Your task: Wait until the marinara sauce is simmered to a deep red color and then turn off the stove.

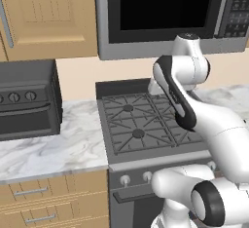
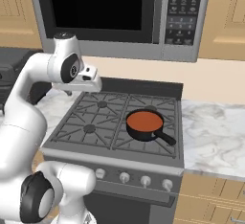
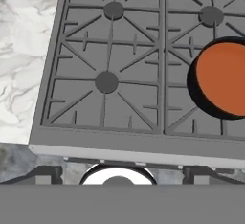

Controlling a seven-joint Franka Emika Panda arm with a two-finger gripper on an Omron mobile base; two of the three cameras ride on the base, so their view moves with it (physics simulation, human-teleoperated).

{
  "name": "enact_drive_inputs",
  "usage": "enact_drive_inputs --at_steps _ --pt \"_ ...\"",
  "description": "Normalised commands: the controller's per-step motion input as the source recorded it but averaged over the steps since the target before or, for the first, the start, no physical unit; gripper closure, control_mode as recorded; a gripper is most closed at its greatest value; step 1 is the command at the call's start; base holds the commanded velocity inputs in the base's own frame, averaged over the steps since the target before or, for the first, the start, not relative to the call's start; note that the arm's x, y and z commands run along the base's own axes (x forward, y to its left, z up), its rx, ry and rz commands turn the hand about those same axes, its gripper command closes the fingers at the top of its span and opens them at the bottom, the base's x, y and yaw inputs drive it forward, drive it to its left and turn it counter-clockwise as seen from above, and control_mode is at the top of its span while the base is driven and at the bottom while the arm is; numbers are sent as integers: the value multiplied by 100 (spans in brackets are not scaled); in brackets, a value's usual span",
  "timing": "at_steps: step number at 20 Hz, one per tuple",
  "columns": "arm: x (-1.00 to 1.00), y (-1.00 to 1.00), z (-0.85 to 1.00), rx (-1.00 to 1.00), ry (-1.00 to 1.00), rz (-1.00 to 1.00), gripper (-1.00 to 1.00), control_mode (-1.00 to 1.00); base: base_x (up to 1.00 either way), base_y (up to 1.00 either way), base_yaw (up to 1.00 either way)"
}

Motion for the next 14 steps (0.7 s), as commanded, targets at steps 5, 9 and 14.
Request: enact_drive_inputs --at_steps 5,9,14 --pt "-31 -55 -26 2 0 -12 -100 -100 0 0 0" --pt "-39 -49 -27 4 0 -20 -100 -100 0 0 0" --pt "-23 -54 -28 7 0 -27 -100 -100 0 0 0"
